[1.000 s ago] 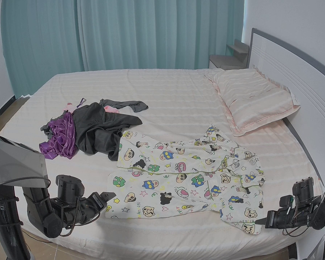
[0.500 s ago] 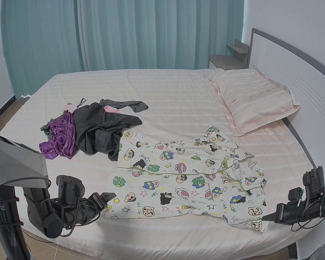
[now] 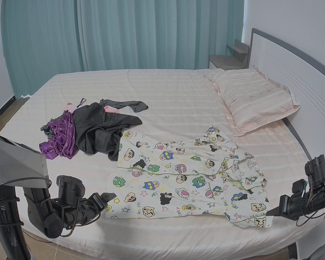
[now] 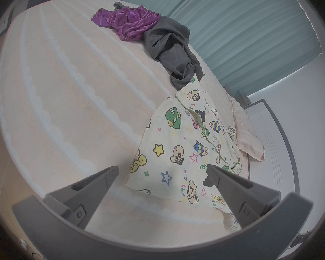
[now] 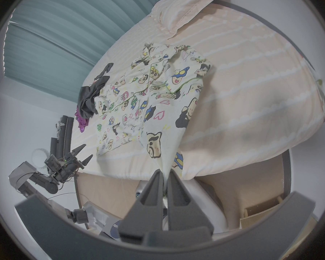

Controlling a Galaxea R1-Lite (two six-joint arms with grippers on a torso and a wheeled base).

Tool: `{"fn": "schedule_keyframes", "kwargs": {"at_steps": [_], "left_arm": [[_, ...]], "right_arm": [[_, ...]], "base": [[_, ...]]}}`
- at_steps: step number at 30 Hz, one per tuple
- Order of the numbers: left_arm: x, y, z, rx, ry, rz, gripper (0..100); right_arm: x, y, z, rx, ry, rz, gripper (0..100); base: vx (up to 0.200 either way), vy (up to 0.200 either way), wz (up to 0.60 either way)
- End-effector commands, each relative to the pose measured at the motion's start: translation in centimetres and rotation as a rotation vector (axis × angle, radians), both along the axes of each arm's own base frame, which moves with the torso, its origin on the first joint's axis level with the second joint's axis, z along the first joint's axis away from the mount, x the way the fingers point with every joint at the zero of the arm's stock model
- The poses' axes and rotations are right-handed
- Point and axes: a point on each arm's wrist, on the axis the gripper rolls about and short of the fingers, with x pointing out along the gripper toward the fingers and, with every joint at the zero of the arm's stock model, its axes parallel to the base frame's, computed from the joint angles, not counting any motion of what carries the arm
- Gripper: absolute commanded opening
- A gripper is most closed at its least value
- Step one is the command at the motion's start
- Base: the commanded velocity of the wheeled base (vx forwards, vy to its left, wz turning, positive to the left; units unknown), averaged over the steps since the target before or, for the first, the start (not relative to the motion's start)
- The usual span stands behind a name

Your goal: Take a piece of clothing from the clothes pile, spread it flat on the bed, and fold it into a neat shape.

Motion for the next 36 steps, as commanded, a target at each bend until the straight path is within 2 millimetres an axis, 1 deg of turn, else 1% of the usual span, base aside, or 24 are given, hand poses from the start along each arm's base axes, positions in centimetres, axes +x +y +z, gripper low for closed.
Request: {"fn": "schedule_keyframes", "kwargs": {"at_steps": [1, 2, 4, 8, 13, 19, 23, 31, 32, 33, 34, 36], "left_arm": [[0.0, 0.0, -0.2, 0.002, 0.006, 0.000, 100], [0.0, 0.0, -0.2, 0.002, 0.006, 0.000, 100], [0.0, 0.0, -0.2, 0.003, 0.006, 0.001, 100], [0.0, 0.0, -0.1, 0.002, 0.003, 0.001, 100], [0.0, 0.0, -0.1, 0.002, 0.004, 0.001, 100], [-0.2, 0.0, -0.1, 0.010, 0.006, -0.004, 100], [-0.2, 0.0, -0.1, 0.010, 0.000, -0.006, 100], [-0.3, -0.2, 0.1, 0.008, -0.007, -0.011, 100], [-0.5, -0.3, -0.1, 0.010, 0.003, -0.018, 100], [-0.5, -0.3, -0.1, 0.010, 0.003, -0.018, 100], [-0.6, -0.4, -0.1, 0.012, 0.006, -0.020, 100], [-0.6, -0.5, -0.1, 0.010, 0.005, -0.023, 100]], "right_arm": [[0.1, 0.1, -1.7, -0.056, 0.086, -0.011, 0], [0.1, 0.1, -1.7, -0.056, 0.086, -0.011, 100], [-0.1, -0.2, -2.8, -0.088, 0.139, -0.019, 100], [-0.1, -0.6, -3.1, -0.135, 0.137, -0.030, 100], [0.1, -0.8, -2.9, -0.172, 0.065, -0.026, 100], [-0.9, -0.6, -4.1, -0.214, -0.031, 0.065, 100], [-0.6, -0.4, -4.3, -0.207, -0.117, 0.058, 100], [-0.4, -0.3, -5.5, -0.187, -0.131, 0.030, 100], [-0.6, -0.3, -6.1, -0.181, -0.114, 0.021, 100], [-0.6, -0.3, -6.2, -0.180, -0.109, 0.022, 100], [-0.5, -0.3, -6.9, -0.181, -0.098, 0.023, 100], [-0.2, -0.2, -7.4, -0.181, -0.096, 0.019, 100]], "base": [[0.000, 0.000, 0.00], [0.000, 0.000, 0.00], [0.000, 0.000, 0.00], [0.000, 0.000, 0.00], [0.000, 0.000, 0.00], [0.000, 0.000, 0.00], [0.000, 0.000, 0.00], [0.000, 0.000, 0.00], [0.000, 0.000, 0.00], [0.000, 0.000, 0.00], [0.000, 0.000, 0.00], [0.000, 0.000, 0.00]]}}
